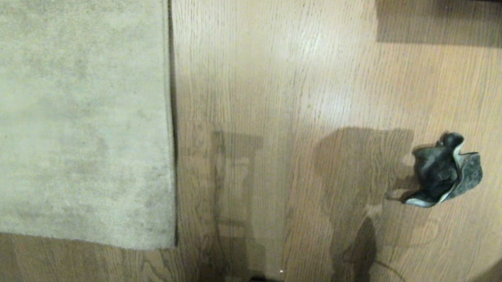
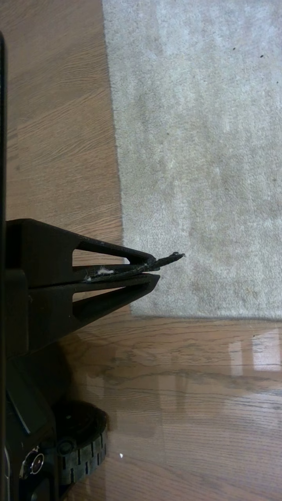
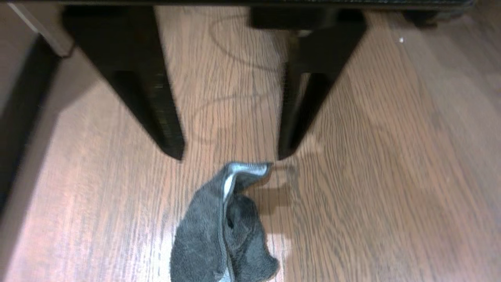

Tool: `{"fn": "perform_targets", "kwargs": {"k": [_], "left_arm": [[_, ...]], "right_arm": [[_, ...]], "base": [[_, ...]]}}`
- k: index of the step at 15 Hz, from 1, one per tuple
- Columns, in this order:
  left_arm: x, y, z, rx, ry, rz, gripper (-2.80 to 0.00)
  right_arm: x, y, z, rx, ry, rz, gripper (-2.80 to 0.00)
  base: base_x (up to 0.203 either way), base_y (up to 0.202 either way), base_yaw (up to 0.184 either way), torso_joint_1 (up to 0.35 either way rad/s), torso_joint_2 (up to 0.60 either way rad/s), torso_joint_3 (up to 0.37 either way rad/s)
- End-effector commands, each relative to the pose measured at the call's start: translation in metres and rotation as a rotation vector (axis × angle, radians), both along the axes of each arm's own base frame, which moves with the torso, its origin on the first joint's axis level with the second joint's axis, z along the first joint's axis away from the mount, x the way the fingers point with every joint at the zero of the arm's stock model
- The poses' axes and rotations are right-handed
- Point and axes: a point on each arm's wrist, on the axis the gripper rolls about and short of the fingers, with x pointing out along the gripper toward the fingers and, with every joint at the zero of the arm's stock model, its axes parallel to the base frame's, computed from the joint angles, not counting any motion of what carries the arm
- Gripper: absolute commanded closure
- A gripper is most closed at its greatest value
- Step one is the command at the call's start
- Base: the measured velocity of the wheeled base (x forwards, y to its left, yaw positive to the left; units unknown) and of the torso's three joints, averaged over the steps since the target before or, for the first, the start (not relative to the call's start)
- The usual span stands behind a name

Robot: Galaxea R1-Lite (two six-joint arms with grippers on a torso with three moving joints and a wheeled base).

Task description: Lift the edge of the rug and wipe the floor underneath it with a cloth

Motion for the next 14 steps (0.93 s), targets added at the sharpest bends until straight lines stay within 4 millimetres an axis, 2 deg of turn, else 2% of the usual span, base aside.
{"fn": "perform_targets", "kwargs": {"k": [1,10,14], "left_arm": [[0.000,0.000,0.000,0.001,-0.001,0.000,0.00],[0.000,0.000,0.000,0.001,-0.001,0.000,0.00],[0.000,0.000,0.000,0.001,-0.001,0.000,0.00]], "right_arm": [[-0.024,0.003,0.008,-0.016,-0.071,0.004,0.00],[-0.056,0.010,0.005,-0.053,-0.052,0.047,0.00],[-0.073,0.012,-0.006,-0.055,-0.065,0.069,0.00]], "base": [[0.000,0.000,0.000,0.000,0.00,0.000],[0.000,0.000,0.000,0.000,0.00,0.000],[0.000,0.000,0.000,0.000,0.00,0.000]]}}
